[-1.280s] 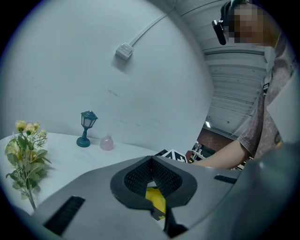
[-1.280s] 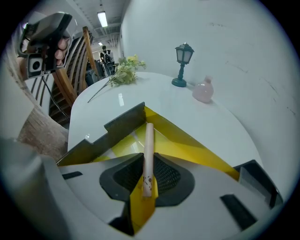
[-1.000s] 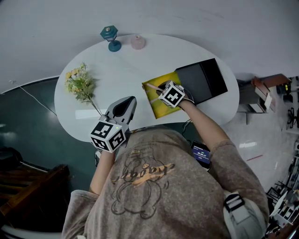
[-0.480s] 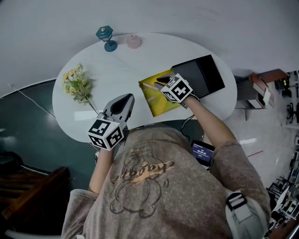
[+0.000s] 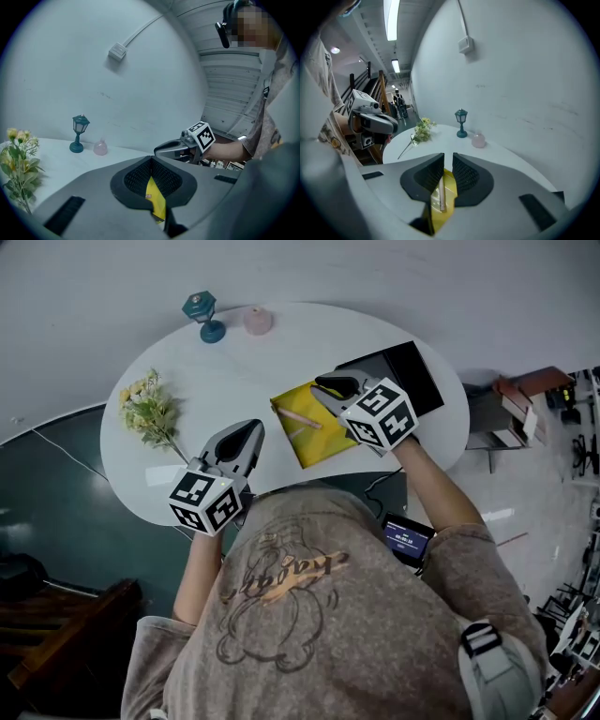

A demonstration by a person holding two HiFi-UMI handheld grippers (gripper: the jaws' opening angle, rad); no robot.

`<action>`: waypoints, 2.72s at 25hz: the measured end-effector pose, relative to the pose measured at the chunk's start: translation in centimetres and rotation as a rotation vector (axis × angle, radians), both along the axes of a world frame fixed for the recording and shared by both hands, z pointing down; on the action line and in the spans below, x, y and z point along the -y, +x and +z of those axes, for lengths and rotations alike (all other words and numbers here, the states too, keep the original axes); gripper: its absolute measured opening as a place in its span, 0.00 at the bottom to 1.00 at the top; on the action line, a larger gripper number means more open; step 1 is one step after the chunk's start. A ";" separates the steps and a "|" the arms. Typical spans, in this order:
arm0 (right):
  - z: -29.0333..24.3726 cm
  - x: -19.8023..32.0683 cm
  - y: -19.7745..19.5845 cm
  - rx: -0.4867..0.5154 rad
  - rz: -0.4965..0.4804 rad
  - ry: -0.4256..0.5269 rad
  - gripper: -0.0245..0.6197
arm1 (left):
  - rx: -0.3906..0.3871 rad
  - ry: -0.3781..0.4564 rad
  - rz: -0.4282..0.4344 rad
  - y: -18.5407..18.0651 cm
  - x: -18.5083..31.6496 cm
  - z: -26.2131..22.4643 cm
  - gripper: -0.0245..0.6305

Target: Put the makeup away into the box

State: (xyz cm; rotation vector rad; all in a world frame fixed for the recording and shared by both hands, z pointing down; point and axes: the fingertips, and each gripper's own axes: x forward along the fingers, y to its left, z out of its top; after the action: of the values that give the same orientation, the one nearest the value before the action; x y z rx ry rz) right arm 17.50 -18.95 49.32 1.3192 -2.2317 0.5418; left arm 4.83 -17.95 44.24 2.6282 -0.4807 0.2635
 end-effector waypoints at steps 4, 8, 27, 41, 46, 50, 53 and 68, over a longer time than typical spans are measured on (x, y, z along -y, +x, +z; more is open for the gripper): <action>-3.5 -0.6 -0.2 0.031 0.025 0.078 0.13 | -0.004 0.009 0.001 -0.1 -0.1 -0.5 0.07; -5.6 -1.2 -0.6 0.039 0.056 0.144 0.12 | -0.015 0.009 -0.015 -0.1 0.5 -0.8 0.07; -7.2 -2.9 -2.2 0.155 0.203 0.312 0.04 | -0.007 0.072 -0.192 -4.5 4.3 -1.0 0.07; -4.1 -1.9 -3.2 0.211 0.228 0.326 0.04 | -0.008 0.147 -0.292 -6.4 5.2 -0.4 0.07; -3.4 -2.0 -3.8 0.208 0.224 0.327 0.04 | 0.014 0.180 -0.293 -6.8 4.7 0.2 0.07; -2.9 -2.1 -4.4 0.202 0.212 0.330 0.04 | 0.028 0.195 -0.295 -7.2 4.4 0.6 0.07; -2.2 -2.2 -4.7 0.197 0.209 0.324 0.04 | 0.044 0.212 -0.300 -7.5 4.2 0.8 0.07; -0.5 -1.8 -4.5 0.181 0.213 0.303 0.04 | 0.053 0.219 -0.327 -8.1 4.4 1.5 0.07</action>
State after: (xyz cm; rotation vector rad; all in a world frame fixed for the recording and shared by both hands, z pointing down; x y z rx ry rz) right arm 12.96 -17.13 48.83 1.7373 -2.4059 0.4223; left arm -3.29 -22.37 45.71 2.6988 -0.9952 0.1837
